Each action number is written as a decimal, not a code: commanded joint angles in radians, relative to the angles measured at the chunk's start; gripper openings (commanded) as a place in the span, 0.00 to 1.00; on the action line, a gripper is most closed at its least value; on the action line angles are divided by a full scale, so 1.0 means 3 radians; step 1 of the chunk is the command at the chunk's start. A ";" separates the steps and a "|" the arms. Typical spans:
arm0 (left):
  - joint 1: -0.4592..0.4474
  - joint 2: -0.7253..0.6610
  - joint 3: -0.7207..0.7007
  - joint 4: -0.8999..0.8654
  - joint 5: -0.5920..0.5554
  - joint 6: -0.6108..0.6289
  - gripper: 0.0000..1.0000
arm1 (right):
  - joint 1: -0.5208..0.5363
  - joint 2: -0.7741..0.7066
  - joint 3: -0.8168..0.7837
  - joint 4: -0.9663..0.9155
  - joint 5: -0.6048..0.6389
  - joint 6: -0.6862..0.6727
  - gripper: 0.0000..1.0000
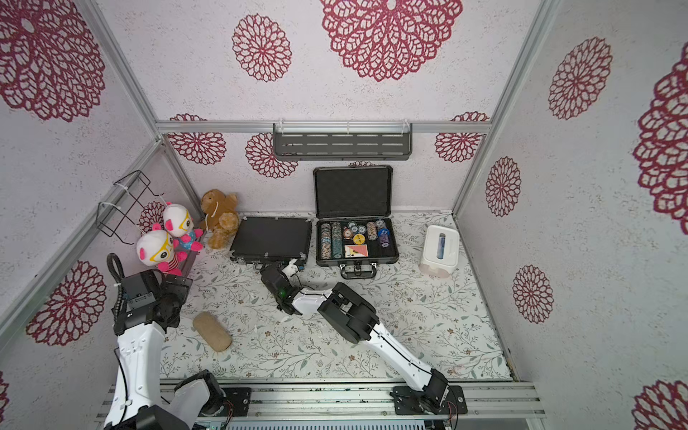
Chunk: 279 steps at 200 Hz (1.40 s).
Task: Open the poker set cases
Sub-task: Pick up the poker set case from the center of the board.
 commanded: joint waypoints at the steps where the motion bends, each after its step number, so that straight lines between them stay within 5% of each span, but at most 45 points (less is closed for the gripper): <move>1: 0.0121 -0.0008 0.0066 -0.0040 0.0126 0.0044 0.99 | 0.0022 0.0057 -0.0162 -0.0324 0.0085 0.0159 0.53; 60: 0.0425 0.0118 0.0027 0.0140 0.0593 0.0090 0.98 | -0.0050 0.0158 -0.0022 -0.0444 0.0237 0.0259 0.48; 101: 0.0638 0.0335 -0.0087 0.0416 0.1321 0.0310 0.97 | -0.0048 0.0194 0.0008 -0.0561 0.0230 0.0378 0.28; 152: 0.0616 0.0004 -0.0328 0.0750 0.1411 0.0343 0.97 | -0.0090 -0.0065 -0.0405 -0.0199 0.0144 0.0078 0.06; 199: -0.0087 0.0229 -0.0330 0.1111 0.1420 0.0233 0.98 | -0.0213 -0.0515 -0.0528 0.0135 -0.0181 -0.0778 0.00; 226: -0.0507 0.0384 -0.0325 0.1345 0.1289 0.0135 0.93 | -0.0255 -0.0704 -0.0644 0.0406 -0.0329 -0.0787 0.00; 279: -0.0769 0.0981 -0.0253 0.1632 0.1502 0.0053 0.74 | -0.0265 -0.1001 -0.0830 0.0950 -0.0584 -0.0867 0.00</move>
